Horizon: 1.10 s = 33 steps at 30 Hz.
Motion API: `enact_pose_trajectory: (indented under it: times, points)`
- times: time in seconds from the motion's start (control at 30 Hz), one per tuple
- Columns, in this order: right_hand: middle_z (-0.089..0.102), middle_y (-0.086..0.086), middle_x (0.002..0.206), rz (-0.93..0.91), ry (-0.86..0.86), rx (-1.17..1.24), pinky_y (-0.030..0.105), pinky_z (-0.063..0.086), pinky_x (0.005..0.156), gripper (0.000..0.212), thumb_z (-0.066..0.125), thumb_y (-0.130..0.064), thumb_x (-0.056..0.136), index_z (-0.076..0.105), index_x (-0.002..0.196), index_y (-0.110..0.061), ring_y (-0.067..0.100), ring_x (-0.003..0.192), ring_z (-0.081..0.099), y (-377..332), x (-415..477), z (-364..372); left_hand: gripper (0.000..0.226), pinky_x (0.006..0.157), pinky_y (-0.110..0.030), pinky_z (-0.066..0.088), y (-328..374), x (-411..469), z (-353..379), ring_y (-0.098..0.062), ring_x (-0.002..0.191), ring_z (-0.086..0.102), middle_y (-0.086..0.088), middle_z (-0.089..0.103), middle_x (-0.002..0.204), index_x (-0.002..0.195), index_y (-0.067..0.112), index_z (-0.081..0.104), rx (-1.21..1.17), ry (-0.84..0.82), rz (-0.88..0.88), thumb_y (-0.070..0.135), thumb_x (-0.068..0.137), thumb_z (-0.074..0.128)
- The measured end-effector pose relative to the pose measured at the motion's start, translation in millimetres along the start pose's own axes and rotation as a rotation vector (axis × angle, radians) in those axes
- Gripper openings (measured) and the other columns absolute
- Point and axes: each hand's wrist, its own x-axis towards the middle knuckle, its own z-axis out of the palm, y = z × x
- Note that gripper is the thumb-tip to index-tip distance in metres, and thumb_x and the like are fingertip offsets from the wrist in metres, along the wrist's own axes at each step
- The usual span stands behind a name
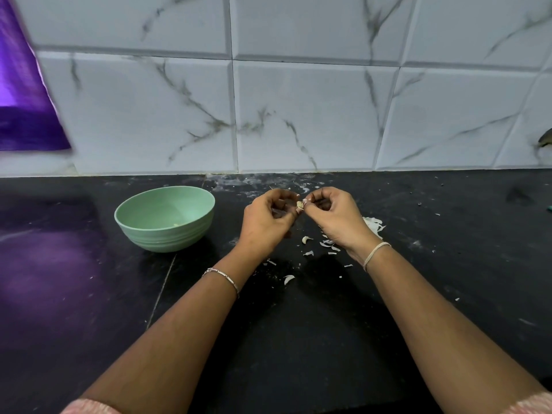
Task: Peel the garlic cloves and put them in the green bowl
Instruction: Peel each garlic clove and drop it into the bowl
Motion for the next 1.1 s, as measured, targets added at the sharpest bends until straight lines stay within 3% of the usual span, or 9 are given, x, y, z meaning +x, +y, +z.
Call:
enact_pose_trajectory:
  times: [0.3, 0.43, 0.57, 0.67, 0.77, 0.83, 0.97, 1.1]
  points:
    - [0.062, -0.005, 0.071, 0.026, 0.053, -0.06, 0.025, 0.044, 0.062, 0.005, 0.067, -0.015, 0.083, 0.065, 0.079, -0.016, 0.007, 0.063, 0.054, 1, 2, -3, 0.013, 0.053, -0.027, 0.056, 2, 1, 0, -0.008, 0.059, 0.063, -0.003, 0.063, 0.081, 0.089, 0.018, 0.065, -0.147, 0.031, -0.033, 0.005, 0.088, 0.069]
    - [0.063, -0.002, 0.085, 0.014, 0.068, -0.389, 0.027, 0.041, 0.068, 0.006, 0.065, -0.023, 0.082, 0.066, 0.078, -0.019, 0.012, 0.075, 0.058, 7, 6, -18, 0.012, 0.055, -0.028, 0.055, 4, 1, -2, -0.015, 0.068, 0.064, -0.006, 0.065, 0.083, 0.088, 0.016, 0.065, -0.306, 0.054, -0.098, 0.005, 0.087, 0.07]
    - [0.048, -0.002, 0.105, 0.017, -0.013, -0.612, 0.024, 0.036, 0.081, 0.01, 0.067, -0.034, 0.087, 0.073, 0.09, -0.026, 0.011, 0.092, 0.049, 8, 8, -37, 0.013, 0.058, -0.029, 0.058, 8, 0, -3, -0.018, 0.072, 0.063, -0.005, 0.067, 0.084, 0.089, 0.014, 0.065, -0.388, 0.071, -0.155, 0.002, 0.088, 0.067]
    - [0.05, -0.003, 0.098, 0.007, 0.068, -0.711, 0.025, 0.037, 0.074, 0.009, 0.077, -0.029, 0.079, 0.071, 0.073, -0.023, 0.014, 0.087, 0.052, 9, 8, -45, 0.012, 0.06, -0.03, 0.057, 9, -1, -3, -0.017, 0.071, 0.062, -0.005, 0.067, 0.086, 0.089, 0.013, 0.065, -0.414, 0.072, -0.175, 0.001, 0.087, 0.066]
    - [0.053, -0.004, 0.082, 0.006, 0.123, -0.757, 0.026, 0.035, 0.066, 0.028, 0.082, -0.021, 0.07, 0.056, 0.061, -0.023, 0.017, 0.076, 0.054, 11, 9, -48, 0.013, 0.058, -0.029, 0.058, 11, -2, -5, -0.014, 0.064, 0.06, -0.006, 0.066, 0.085, 0.086, 0.013, 0.065, -0.435, 0.079, -0.187, 0.0, 0.087, 0.064]
    - [0.058, -0.003, 0.079, -0.022, 0.1, -0.73, 0.028, 0.038, 0.065, 0.026, 0.079, -0.016, 0.072, 0.055, 0.066, -0.022, 0.019, 0.076, 0.057, 12, 10, -48, 0.014, 0.057, -0.029, 0.056, 13, -2, -6, -0.012, 0.06, 0.057, -0.006, 0.064, 0.085, 0.084, 0.012, 0.064, -0.44, 0.081, -0.194, -0.001, 0.086, 0.061]
    - [0.062, -0.005, 0.089, -0.075, 0.018, -0.685, 0.028, 0.047, 0.078, 0.007, 0.07, -0.018, 0.083, 0.072, 0.086, -0.023, 0.014, 0.081, 0.058, 12, 11, -42, 0.012, 0.055, -0.03, 0.056, 13, -1, -5, -0.01, 0.054, 0.055, -0.005, 0.061, 0.08, 0.084, 0.012, 0.059, -0.438, 0.083, -0.197, 0.001, 0.089, 0.056]
    - [0.058, -0.005, 0.083, -0.026, 0.045, -0.823, 0.026, 0.043, 0.07, 0.014, 0.072, -0.017, 0.077, 0.066, 0.066, -0.023, 0.018, 0.08, 0.058, 16, 10, -43, 0.018, 0.053, -0.03, 0.056, 21, 4, -17, -0.011, 0.05, 0.05, -0.002, 0.054, 0.067, 0.076, 0.013, 0.054, -0.367, 0.133, -0.133, 0.003, 0.091, 0.051]
